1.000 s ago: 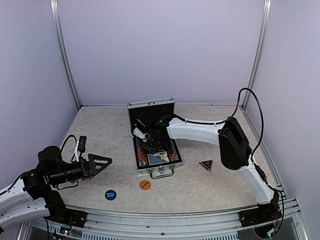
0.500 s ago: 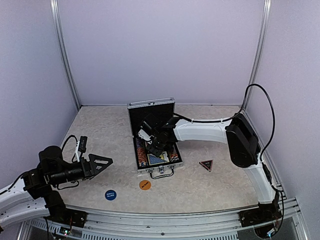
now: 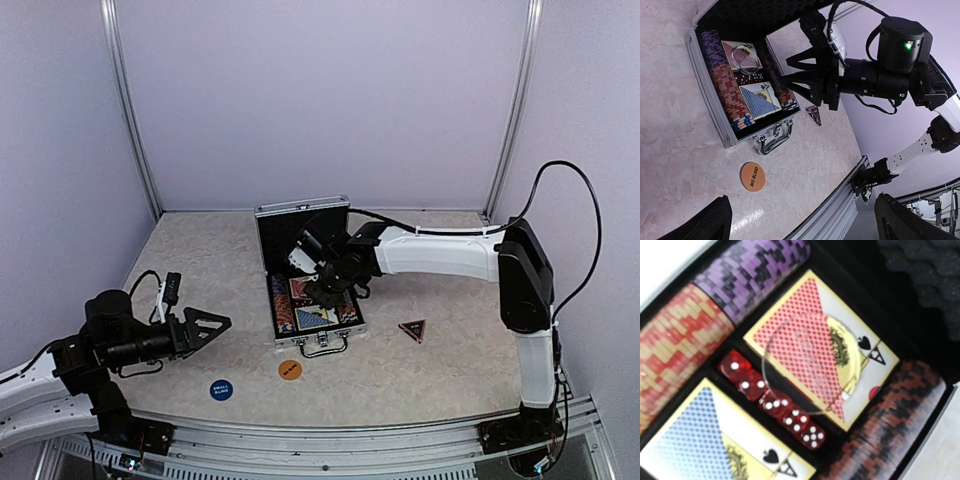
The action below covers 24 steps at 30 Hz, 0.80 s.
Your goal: Pack up texas hold em set
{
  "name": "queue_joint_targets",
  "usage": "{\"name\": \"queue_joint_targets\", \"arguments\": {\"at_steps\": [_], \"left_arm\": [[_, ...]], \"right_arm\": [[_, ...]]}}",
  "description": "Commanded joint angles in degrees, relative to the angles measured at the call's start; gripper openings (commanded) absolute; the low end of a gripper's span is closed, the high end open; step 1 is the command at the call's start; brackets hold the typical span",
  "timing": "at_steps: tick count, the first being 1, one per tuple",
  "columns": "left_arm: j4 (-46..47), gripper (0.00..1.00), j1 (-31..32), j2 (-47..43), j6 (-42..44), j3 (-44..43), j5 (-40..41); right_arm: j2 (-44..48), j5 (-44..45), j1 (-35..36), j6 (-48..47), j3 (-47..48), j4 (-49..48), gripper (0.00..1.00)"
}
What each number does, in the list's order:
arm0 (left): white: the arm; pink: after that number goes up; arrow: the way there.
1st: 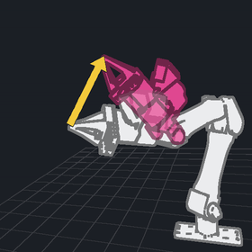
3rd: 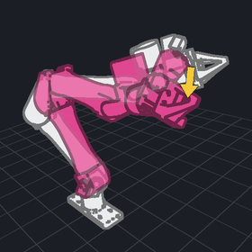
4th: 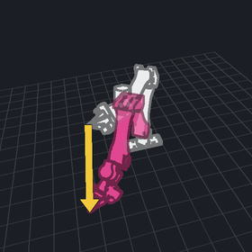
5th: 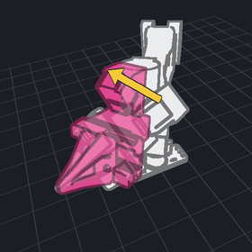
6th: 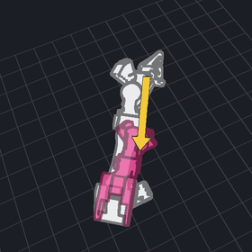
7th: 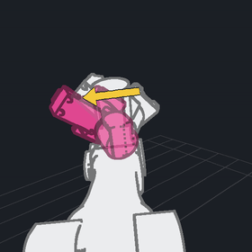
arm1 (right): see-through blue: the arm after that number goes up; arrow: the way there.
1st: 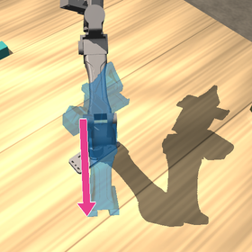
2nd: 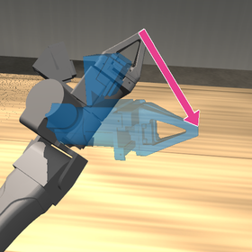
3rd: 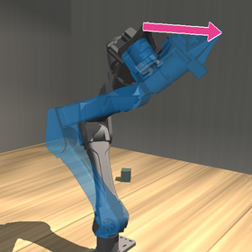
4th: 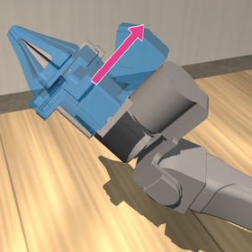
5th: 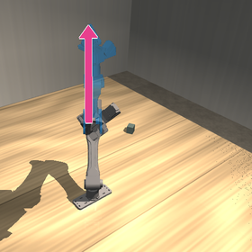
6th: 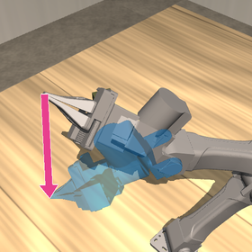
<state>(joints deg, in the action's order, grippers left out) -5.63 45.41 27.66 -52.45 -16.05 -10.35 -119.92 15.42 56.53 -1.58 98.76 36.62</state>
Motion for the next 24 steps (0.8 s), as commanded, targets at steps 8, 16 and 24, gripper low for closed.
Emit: {"name": "queue_joint_targets", "arguments": {"at_steps": [8, 16, 24], "left_arm": [[-3.8, 0.99, -0.1, -5.7, 0.2, 0.7, 1.0], [-5.0, 0.99, -0.3, -8.3, -0.2, 1.4, 1.3], [-4.3, 0.99, -0.4, -7.4, 0.0, 1.4, 0.9]], "right_arm": [[-10.7, 6.6, -0.9, 1.4, 8.4, 5.2, 0.44], [-15.6, 7.0, -1.7, 0.8, 14.7, 6.4, 0.43], [-18.5, 6.3, -1.7, -0.6, 16.8, 4.1, 0.43]]}}
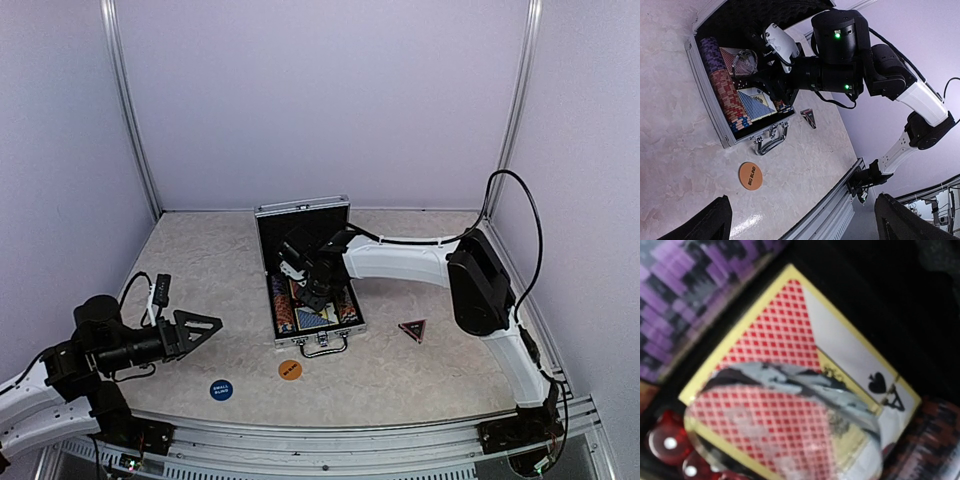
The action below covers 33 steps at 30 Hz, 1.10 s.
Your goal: Pack up texas hold em set
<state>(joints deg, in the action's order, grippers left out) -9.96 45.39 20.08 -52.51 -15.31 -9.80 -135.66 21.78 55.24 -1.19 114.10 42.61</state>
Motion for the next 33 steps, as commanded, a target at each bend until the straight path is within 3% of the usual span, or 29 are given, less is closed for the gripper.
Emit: {"name": "queue_joint_targets", "arguments": {"at_steps": [1, 16, 25, 33], "left_arm": [[0.1, 0.99, -0.3, 0.3, 0.1, 0.7, 0.4], [1.2, 0.99, -0.4, 0.1, -0.7, 1.9, 0.0], [1.6, 0.99, -0.4, -0.2, -0.8, 2.9, -0.1], [2.0, 0.99, -0.4, 0.2, -0.7, 2.7, -0.4]], "right_arm": [[-3.1, 0.1, -0.4, -1.4, 1.8, -2.4, 0.43], [-5.2, 4.7, -0.4, -3.5, 9.3, -5.9, 0.45], [0.6, 4.6, 0.0, -2.6, 1.5, -10.9, 0.46], [2.3, 4.5, 1.1, -3.3, 0.3, -8.9, 0.46]]}}
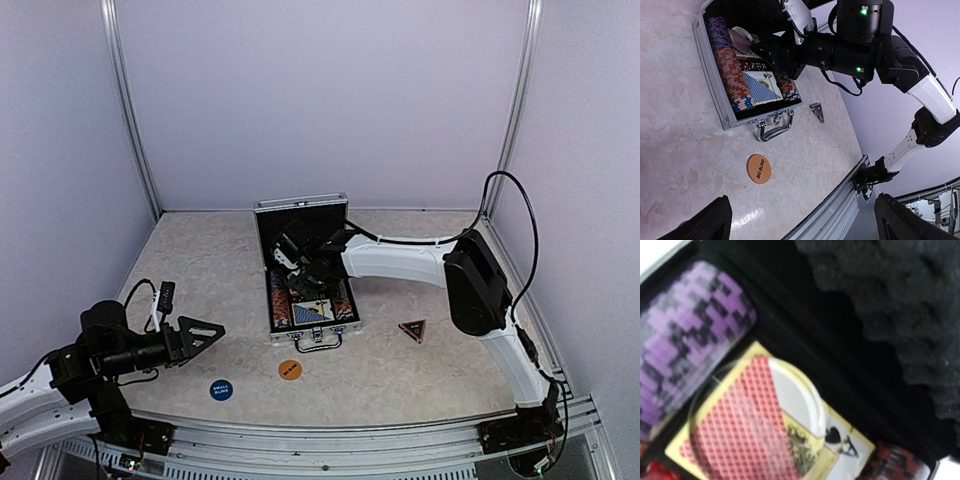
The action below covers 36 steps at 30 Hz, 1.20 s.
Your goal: Pack up texas hold em set
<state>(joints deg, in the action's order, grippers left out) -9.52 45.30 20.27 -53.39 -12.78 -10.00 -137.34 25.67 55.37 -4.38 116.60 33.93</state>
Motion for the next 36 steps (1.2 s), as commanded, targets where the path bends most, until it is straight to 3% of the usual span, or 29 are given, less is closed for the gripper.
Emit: {"name": "queue_joint_targets", "arguments": {"at_steps": [1, 6, 15, 20, 29, 36], "left_arm": [[1.6, 0.99, -0.4, 0.0, 0.1, 0.3, -0.2], [1.8, 0.99, -0.3, -0.5, -0.5, 0.8, -0.4], [1.6, 0.99, -0.4, -1.0, -0.4, 0.8, -0.4], [1.5, 0.99, -0.4, -0.9, -0.3, 0.1, -0.8], [3.4, 0.99, -0.3, -0.5, -0.4, 0.3, -1.9], [3.3, 0.99, -0.2, -0.4, 0.5, -1.1, -2.3]], "right_arm": [[4.5, 1.1, 1.1, -0.1, -2.8, -0.5, 0.46], [8.5, 3.9, 1.6, 2.3, -6.2, 0.7, 0.48], [14.9, 1.4, 1.7, 7.4, -14.5, 5.8, 0.58], [20.1, 2.2, 1.6, 13.3, -21.5, 10.5, 0.72], [36.2, -3.4, -2.1, 23.9, -40.1, 8.5, 1.00], [42.1, -7.1, -7.9, 31.6, -52.5, 4.6, 1.00]]}}
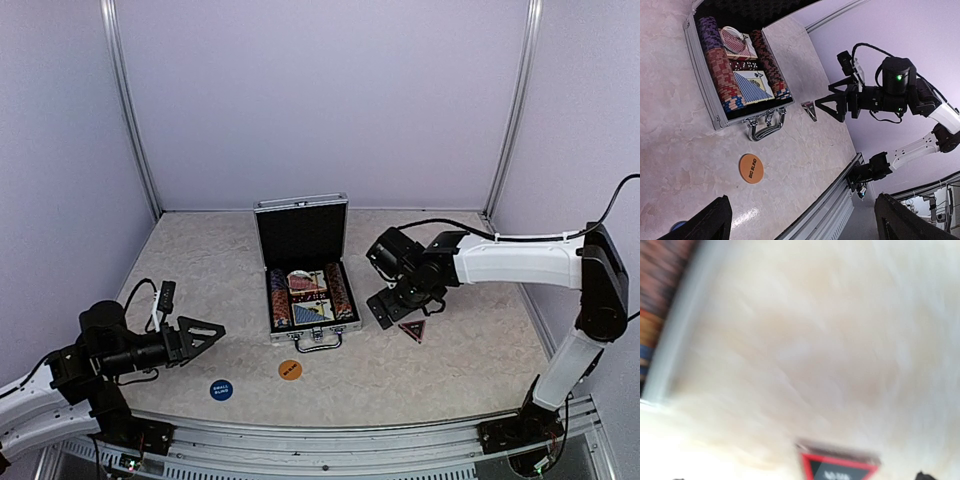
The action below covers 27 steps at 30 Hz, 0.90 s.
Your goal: Pack up texas hold em set
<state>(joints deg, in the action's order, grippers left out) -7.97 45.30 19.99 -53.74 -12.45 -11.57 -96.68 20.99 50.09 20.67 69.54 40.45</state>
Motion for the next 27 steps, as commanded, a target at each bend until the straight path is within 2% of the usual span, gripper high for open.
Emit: {"name": "queue_joint_targets", "arguments": {"at_steps": [1, 8, 18, 27], "left_arm": [[1.8, 0.99, -0.2, -0.2, 0.9, -1.5, -0.9], [1.1, 0.99, -0.2, -1.0, 1.5, -1.4, -1.0], [0.0, 0.99, -0.3, -2.0, 1.6, -1.5, -0.4], [0.1, 0.99, -0.3, -2.2, 1.3, -1.4, -0.2]], "right_arm": [[1.5, -1.9, -3.3, 7.5, -6.7, -2.2, 1.00], [-0.8, 0.6, -5.2, 11.2, -10.2, -3.9, 1.00], [-3.0, -4.4, -8.9, 10.9, -11.9, -9.3, 1.00], [-3.9, -8.0, -9.5, 11.6, -13.1, -12.8, 1.00]]}}
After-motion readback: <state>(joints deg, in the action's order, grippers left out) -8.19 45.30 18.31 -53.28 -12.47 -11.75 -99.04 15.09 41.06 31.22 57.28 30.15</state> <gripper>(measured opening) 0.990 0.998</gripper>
